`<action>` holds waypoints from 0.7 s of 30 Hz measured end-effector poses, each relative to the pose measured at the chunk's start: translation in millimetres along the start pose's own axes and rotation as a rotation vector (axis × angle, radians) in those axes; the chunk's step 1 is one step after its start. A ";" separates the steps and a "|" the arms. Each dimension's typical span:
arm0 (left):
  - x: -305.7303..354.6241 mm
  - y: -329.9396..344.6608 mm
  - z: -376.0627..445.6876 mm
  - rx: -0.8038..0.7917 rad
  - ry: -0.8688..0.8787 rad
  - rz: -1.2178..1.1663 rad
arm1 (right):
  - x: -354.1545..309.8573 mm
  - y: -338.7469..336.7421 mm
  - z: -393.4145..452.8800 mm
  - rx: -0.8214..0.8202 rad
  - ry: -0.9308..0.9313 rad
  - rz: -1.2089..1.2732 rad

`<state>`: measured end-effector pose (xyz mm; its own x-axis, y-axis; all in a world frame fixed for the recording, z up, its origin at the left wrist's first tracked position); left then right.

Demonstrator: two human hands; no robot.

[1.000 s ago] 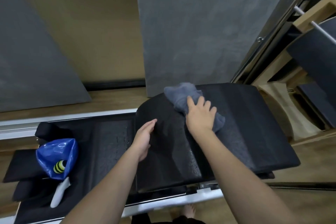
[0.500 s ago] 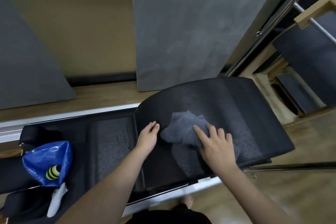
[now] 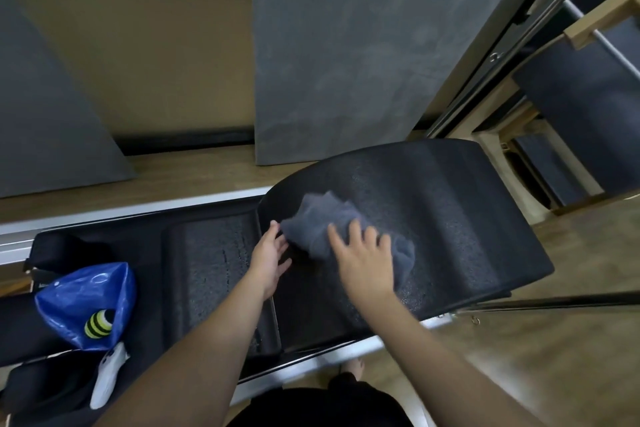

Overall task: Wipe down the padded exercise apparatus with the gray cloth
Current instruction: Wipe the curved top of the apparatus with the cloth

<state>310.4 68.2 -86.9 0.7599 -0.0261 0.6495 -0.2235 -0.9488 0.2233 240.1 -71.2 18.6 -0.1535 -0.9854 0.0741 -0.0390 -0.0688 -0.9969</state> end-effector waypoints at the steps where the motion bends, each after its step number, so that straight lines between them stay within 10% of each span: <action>1: -0.6 -0.9 1.4 0.006 -0.007 -0.024 | -14.8 7.7 -17.7 -0.016 -0.081 0.001; 8: 8.9 -6.4 -2.0 0.001 0.046 0.149 | -32.9 35.2 -65.8 -0.042 -0.433 -0.018; 21: -43.8 -32.1 -4.4 0.169 -0.014 -0.081 | -34.2 4.8 83.7 -0.126 -0.106 -0.093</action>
<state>281.6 101.2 -119.3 0.7796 0.0490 0.6243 -0.0566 -0.9873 0.1482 327.8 -50.9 8.9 -0.0384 -0.9870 0.1560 -0.1729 -0.1472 -0.9739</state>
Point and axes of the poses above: each hand's wrist, its own z-axis towards the middle knuckle, its own y-axis out of the palm, x = y × z, the point moved 5 cm from there along z, towards the middle knuckle, and after that the axes turned 14 degrees about z, right-handed, at the moved point
